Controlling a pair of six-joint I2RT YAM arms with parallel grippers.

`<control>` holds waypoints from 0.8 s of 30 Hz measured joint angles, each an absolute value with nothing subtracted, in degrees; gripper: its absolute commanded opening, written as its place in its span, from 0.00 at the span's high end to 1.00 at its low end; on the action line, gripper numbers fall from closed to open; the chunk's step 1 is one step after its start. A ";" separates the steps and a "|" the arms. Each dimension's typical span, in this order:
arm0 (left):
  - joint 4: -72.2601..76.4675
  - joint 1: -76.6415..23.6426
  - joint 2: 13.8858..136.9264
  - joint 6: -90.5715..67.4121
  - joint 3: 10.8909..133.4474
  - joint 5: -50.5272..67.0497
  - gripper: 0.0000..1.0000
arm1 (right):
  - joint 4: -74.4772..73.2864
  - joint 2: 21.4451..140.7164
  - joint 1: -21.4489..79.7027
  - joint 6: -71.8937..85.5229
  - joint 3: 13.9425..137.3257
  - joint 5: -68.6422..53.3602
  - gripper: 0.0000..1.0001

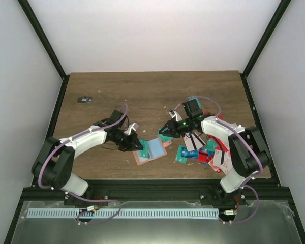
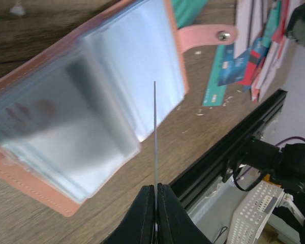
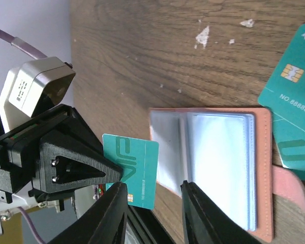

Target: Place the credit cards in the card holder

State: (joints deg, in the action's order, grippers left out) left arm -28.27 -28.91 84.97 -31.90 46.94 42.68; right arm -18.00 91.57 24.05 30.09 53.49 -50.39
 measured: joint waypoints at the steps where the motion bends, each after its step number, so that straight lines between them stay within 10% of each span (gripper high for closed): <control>1: -28.60 -28.80 85.82 -31.79 46.96 42.50 0.96 | -18.00 92.47 24.23 30.24 53.80 -50.00 0.69; 24: -33.21 -28.18 98.15 -27.73 52.38 45.23 0.96 | -23.38 104.84 28.60 26.17 59.66 -41.91 0.85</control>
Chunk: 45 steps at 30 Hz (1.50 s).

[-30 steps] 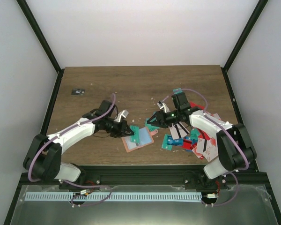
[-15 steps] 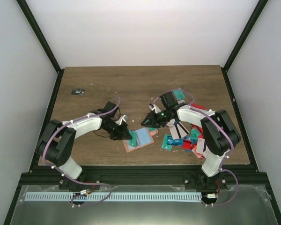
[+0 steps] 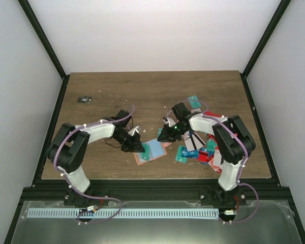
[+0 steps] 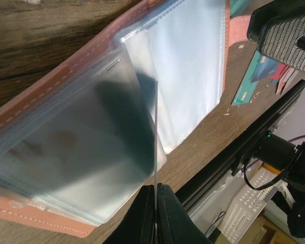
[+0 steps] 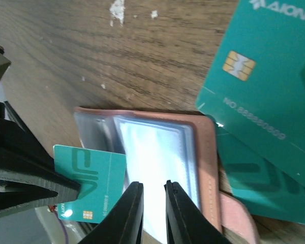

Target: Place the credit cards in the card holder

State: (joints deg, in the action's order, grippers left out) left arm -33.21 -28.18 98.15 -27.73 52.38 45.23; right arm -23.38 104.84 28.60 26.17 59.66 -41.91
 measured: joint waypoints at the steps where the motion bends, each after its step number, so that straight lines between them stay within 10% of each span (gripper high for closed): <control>1: -33.28 -28.21 98.48 -27.55 52.49 45.30 0.96 | -23.64 104.84 28.60 25.87 59.57 -41.39 0.85; 45: -26.57 -26.87 101.69 -27.29 51.31 49.39 0.96 | -15.75 102.65 28.23 27.94 47.99 -45.34 0.90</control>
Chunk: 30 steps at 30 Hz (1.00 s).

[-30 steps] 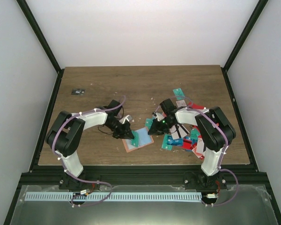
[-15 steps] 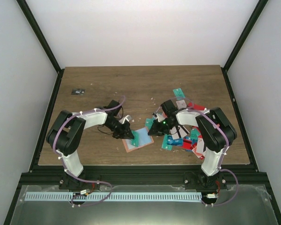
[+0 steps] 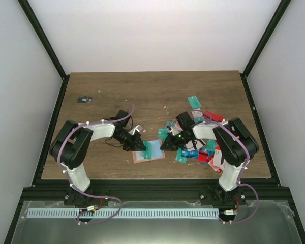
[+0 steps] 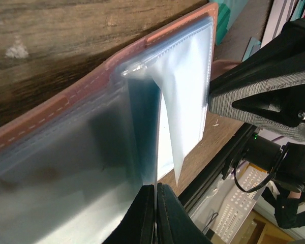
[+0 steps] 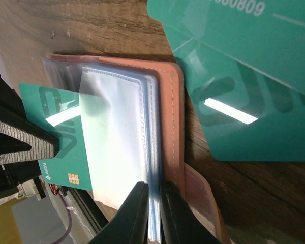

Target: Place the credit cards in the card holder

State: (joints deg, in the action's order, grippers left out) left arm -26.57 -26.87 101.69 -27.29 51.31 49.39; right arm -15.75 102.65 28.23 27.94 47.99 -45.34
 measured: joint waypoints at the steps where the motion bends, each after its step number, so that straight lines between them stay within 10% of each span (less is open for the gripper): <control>1: -26.22 -26.87 101.69 -27.44 51.31 49.39 0.96 | -15.53 102.59 28.21 28.01 47.83 -45.36 0.90; 30: -20.03 -24.51 102.52 -35.40 48.07 52.97 0.96 | -14.52 102.00 28.29 29.43 46.76 -45.15 0.90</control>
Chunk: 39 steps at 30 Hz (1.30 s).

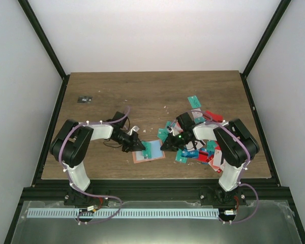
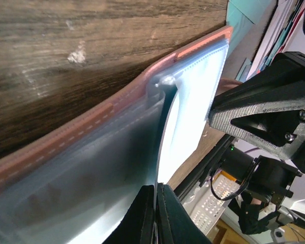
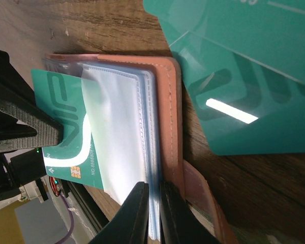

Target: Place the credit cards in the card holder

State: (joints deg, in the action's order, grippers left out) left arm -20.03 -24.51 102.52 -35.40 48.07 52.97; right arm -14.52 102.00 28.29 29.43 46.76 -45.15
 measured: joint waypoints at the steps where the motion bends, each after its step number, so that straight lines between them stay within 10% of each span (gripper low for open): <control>1: -19.51 -24.51 102.78 -35.73 47.90 53.21 0.96 | -14.50 101.97 28.29 29.43 46.76 -45.15 0.90; 39: 2.83 -28.01 106.04 -51.24 42.00 55.79 0.93 | -18.52 101.58 28.82 27.59 48.34 -43.64 0.87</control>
State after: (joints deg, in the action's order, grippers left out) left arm 2.83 -28.01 106.04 -51.24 42.00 55.79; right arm -18.52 101.58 28.82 27.59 48.34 -43.64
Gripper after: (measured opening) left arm 0.056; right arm 0.122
